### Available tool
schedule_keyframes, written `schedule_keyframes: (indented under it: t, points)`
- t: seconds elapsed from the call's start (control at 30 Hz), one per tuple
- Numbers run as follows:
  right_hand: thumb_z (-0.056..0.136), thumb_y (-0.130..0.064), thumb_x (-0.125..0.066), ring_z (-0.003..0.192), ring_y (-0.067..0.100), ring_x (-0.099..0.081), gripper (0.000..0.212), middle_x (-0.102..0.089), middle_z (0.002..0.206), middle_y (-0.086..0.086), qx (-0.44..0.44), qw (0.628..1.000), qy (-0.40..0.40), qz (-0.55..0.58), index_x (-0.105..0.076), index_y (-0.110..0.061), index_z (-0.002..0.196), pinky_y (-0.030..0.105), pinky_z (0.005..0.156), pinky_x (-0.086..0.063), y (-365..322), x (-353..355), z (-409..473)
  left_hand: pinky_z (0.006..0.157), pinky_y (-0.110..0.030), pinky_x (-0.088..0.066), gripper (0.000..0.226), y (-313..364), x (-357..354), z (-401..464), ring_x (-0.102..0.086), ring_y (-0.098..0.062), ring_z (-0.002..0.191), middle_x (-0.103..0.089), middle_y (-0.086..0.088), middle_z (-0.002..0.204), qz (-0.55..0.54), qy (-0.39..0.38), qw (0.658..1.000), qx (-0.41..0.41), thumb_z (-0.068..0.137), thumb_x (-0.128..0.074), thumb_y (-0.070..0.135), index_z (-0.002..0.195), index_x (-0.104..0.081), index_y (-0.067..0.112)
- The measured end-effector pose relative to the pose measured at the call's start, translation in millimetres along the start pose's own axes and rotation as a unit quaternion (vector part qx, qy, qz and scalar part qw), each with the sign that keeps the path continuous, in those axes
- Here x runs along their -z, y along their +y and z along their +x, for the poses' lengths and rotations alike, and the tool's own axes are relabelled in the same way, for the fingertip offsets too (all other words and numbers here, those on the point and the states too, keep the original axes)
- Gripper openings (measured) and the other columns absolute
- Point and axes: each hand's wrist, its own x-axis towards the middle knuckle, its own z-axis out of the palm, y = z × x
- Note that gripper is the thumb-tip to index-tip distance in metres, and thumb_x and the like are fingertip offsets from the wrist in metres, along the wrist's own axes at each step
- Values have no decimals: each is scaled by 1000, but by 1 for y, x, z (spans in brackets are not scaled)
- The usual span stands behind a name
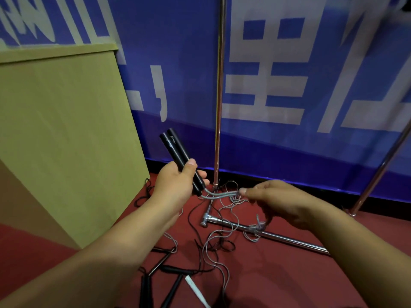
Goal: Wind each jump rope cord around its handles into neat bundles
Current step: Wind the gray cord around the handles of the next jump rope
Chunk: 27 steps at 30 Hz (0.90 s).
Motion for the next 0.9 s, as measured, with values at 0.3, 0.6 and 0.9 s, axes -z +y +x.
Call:
schedule_keyframes:
  t: [0.3,0.6,0.9]
  points:
    - [82,-14,-60,45,5,-32,26,-46,68,2,-60,910,-200,359,-73,6,92,15,36,-23,-23,19,-32,52,-25,-50,13,-6,-1,-5,-68,-13,59,-67,-3,72,178,-131,974,-47,103,-52,21,94,-57,14]
    - [88,-2,-51,51,8,-43,30,-55,74,7,-2,923,-180,339,-66,10,111,15,42,-39,-27,10,-33,69,-42,-57,12,-4,-6,-15,-68,-18,69,-65,1,72,210,-223,948,-83,101,-55,25,96,-64,18]
    - [96,-6,-56,55,9,-49,18,-67,74,4,68,981,-38,180,-74,-4,91,21,50,-42,-26,-1,-30,44,-24,-38,15,-1,-11,-23,-58,-19,53,-67,-9,74,150,-253,956,-9,104,-50,27,111,-63,23]
